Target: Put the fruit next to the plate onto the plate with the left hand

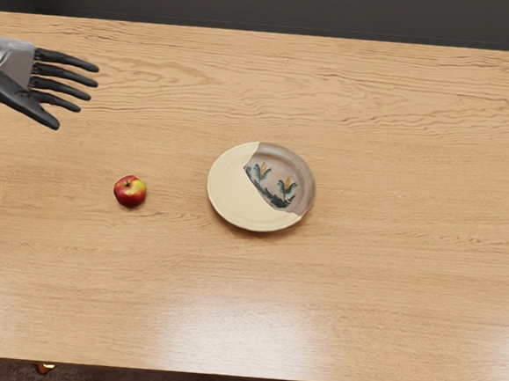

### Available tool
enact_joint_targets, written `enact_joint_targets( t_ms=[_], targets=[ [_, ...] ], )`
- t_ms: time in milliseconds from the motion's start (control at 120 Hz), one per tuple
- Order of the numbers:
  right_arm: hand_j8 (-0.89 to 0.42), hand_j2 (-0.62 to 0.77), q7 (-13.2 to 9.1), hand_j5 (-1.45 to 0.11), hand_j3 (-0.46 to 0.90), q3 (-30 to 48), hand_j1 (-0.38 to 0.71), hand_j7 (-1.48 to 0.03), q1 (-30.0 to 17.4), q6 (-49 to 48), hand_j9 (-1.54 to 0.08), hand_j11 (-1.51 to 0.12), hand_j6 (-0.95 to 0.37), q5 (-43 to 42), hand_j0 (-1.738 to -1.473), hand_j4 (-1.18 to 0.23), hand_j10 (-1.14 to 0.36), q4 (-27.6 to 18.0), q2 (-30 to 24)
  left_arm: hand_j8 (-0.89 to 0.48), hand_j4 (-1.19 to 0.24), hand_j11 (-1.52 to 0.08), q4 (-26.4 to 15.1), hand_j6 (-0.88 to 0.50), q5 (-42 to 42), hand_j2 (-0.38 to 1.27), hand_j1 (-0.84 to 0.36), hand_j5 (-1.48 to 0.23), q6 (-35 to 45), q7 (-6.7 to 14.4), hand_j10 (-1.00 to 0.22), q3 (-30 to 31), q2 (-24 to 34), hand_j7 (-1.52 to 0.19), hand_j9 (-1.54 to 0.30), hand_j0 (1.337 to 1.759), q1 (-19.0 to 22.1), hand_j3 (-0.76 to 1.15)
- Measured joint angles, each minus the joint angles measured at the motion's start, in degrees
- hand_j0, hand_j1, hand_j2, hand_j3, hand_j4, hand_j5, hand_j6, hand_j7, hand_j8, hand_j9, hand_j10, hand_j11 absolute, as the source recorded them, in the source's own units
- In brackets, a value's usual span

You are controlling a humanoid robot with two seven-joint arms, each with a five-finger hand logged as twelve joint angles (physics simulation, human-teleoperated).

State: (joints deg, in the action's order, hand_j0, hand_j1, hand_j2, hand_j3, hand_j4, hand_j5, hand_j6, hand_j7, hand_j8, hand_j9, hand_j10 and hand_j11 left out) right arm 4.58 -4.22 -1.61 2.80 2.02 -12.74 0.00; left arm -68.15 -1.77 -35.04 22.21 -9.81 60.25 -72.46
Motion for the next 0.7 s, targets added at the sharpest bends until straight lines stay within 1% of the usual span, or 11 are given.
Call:
enact_joint_targets(
  t_ms=[117, 183, 217, 283, 325, 383, 433, 517, 575, 700],
  targets=[
    [-0.04, -0.01, 0.1, -0.05, 0.00, 0.0, -0.30, -0.05, 0.0, 0.0, -0.05, -0.05, -0.04, 0.0, -1.658, -0.04, -0.04, 0.1, 0.0, -0.24, -0.24, -0.31, -0.4, -0.24, 0.5, 0.05, 0.06, -0.31, 0.0, 0.0, -0.24, 0.1, -1.9, -0.31, -0.31, 1.658, 0.6, 0.00],
    [-0.04, -0.01, 0.1, -0.05, 0.00, 0.0, -0.30, -0.05, 0.0, 0.0, -0.05, -0.05, -0.04, 0.0, -1.658, -0.04, -0.04, 0.1, 0.0, -0.24, -0.24, -0.31, -0.6, -0.24, 3.0, 0.05, 0.06, -0.31, 0.0, 0.4, -0.24, 0.6, -2.8, -0.31, -0.31, 1.658, 0.8, 0.00],
    [-0.04, -0.01, 0.1, -0.05, 0.00, 0.0, -0.30, -0.05, 0.0, 0.0, -0.05, -0.05, -0.04, 0.0, -1.658, -0.04, -0.04, 0.1, 0.0, -0.24, -0.24, -0.31, -1.0, -0.24, 4.3, 0.05, 0.06, -0.31, 0.0, 1.1, -0.24, 1.0, -2.8, -0.31, -0.31, 1.658, 0.7, 0.00],
    [-0.04, -0.01, 0.1, -0.05, 0.00, 0.0, -0.30, -0.05, 0.1, 0.0, -0.05, -0.05, -0.04, 0.0, -1.658, -0.04, -0.04, 0.1, 0.0, -0.24, -0.24, -0.31, -2.1, -0.24, 6.8, 0.05, 0.07, -0.31, 0.0, 3.4, -0.24, 1.9, -2.9, -0.31, -0.31, 1.658, 0.4, 0.00],
    [-0.04, -0.01, 0.1, -0.05, 0.00, 0.0, -0.30, -0.05, 0.1, 0.0, -0.05, -0.05, -0.04, 0.0, -1.658, -0.04, -0.04, 0.1, 0.0, -0.24, -0.24, -0.31, -3.9, -0.24, 8.6, 0.05, 0.07, -0.31, 0.0, 4.9, -0.24, 2.2, -3.0, -0.31, -0.31, 1.658, -0.3, 0.00],
    [-0.04, -0.01, 0.1, -0.05, 0.00, 0.0, -0.30, -0.05, 0.1, 0.0, -0.05, -0.05, -0.04, 0.0, -1.658, -0.04, -0.04, 0.1, 0.0, -0.24, -0.24, -0.31, -6.6, -0.24, 10.4, 0.05, 0.07, -0.31, 0.5, 6.5, -0.24, 2.5, -3.2, -0.31, -0.31, 1.658, -1.0, 0.00],
    [-0.04, -0.01, 0.1, -0.05, 0.00, 0.0, -0.30, -0.05, 0.2, 0.0, -0.05, -0.05, -0.04, 0.0, -1.658, -0.04, -0.04, 0.1, 0.0, -0.24, -0.24, -0.31, -8.5, -0.24, 11.3, 0.05, 0.07, -0.31, 3.7, 7.4, -0.24, 2.6, -4.9, -0.31, -0.31, 1.658, -1.0, 0.00],
    [-0.04, -0.01, 0.1, -0.05, 0.00, 0.0, -0.30, -0.05, 0.2, 0.0, -0.05, -0.05, -0.04, 0.0, -1.658, -0.04, -0.04, 0.1, 0.0, -0.24, -0.24, -0.31, -11.1, -0.24, 13.4, 0.05, 0.07, -0.31, 12.7, 9.0, -0.24, 2.8, -9.1, -0.31, -0.31, 1.658, -0.8, 0.00],
    [-0.04, -0.01, 0.1, -0.05, 0.00, 0.0, -0.30, -0.05, 0.3, 0.0, -0.05, -0.05, -0.04, 0.0, -1.658, -0.04, -0.04, 0.2, 0.0, -0.24, -0.24, -0.31, -12.2, -0.24, 14.4, 0.05, 0.07, -0.31, 19.0, 10.2, -0.24, 2.9, -10.3, -0.31, -0.31, 1.658, -0.5, 0.00],
    [-0.04, -0.01, 0.2, -0.05, 0.00, 0.0, -0.30, -0.05, 0.3, 0.0, -0.05, -0.05, -0.04, 0.0, -1.658, -0.04, -0.04, 0.2, 0.0, -0.24, -0.24, -0.31, -13.7, -0.24, 15.3, 0.05, 0.07, -0.31, 30.7, 11.9, -0.24, 3.8, -12.6, -0.31, -0.31, 1.658, -0.6, 0.00]
  ],
)
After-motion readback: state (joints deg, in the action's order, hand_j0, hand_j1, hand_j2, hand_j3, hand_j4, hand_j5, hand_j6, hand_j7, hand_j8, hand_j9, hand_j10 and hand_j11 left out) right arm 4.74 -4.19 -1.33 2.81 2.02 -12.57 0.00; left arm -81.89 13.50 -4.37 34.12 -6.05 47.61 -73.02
